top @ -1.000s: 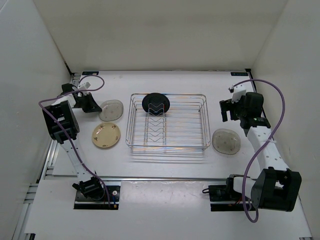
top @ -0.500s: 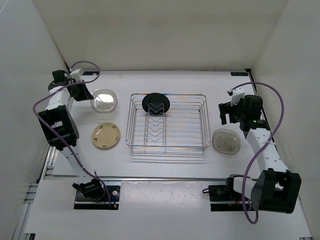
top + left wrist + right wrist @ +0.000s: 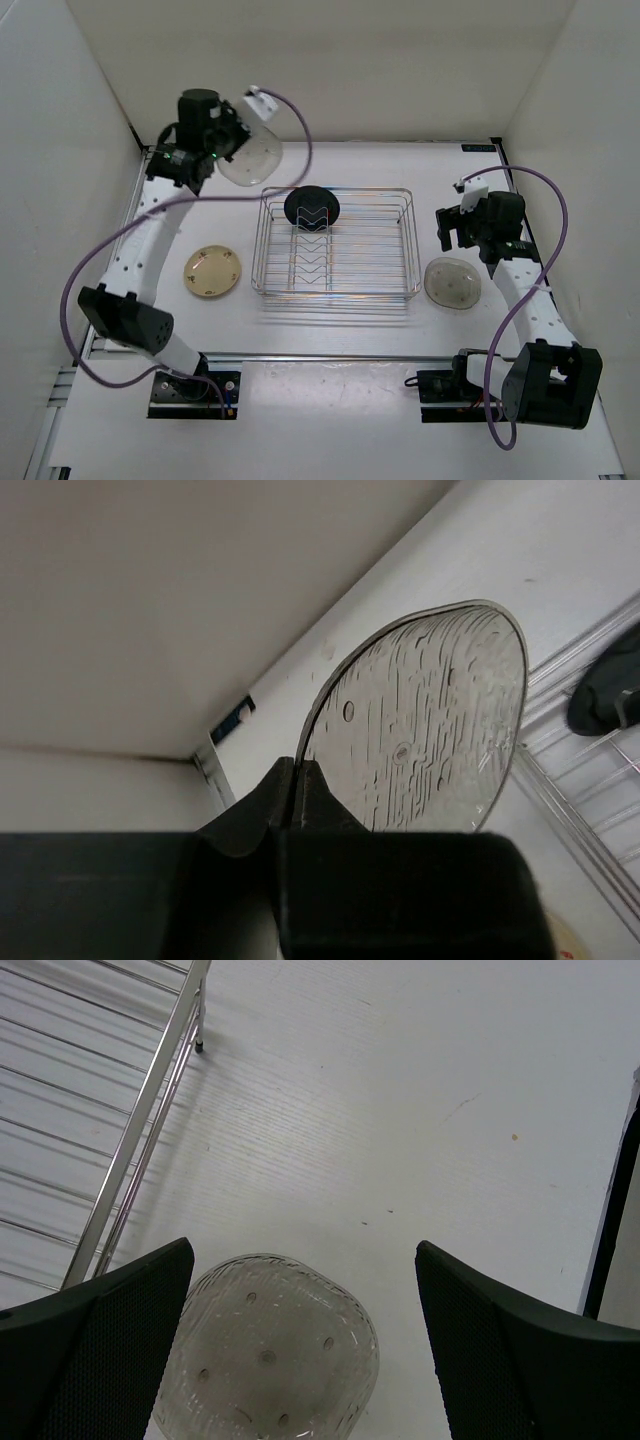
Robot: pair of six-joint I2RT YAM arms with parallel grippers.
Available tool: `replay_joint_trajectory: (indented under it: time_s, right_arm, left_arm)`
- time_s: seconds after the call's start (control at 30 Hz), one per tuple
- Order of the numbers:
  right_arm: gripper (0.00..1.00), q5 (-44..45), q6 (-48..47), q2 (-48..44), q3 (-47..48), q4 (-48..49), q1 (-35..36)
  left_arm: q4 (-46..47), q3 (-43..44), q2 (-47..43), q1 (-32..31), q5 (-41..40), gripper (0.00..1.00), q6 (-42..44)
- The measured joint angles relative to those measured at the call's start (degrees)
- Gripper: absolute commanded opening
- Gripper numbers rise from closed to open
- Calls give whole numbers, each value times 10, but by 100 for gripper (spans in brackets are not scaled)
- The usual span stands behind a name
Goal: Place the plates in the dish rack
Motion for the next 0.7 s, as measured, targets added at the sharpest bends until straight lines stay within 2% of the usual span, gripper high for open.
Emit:
replay_joint_trajectory:
  time_s: [0.1, 0.23, 0.3, 0.5, 0.7]
  right_arm:
    - [94, -2, -1, 0, -1, -2, 0]
    - [94, -5, -1, 0, -1, -2, 0]
    - [94, -5, -1, 0, -1, -2, 0]
    - [94, -8, -1, 0, -1, -2, 0]
    - [94, -9, -1, -9, -1, -2, 0]
  left_arm:
    - [12, -35, -43, -104, -73, 10, 89]
    - [32, -54, -59, -180, -158, 10, 192]
    - [60, -93, -74, -211, -200, 10, 243]
    - [122, -216, -101, -288, -249, 10, 352]
    - [165, -231, -82, -313, -253, 10, 386]
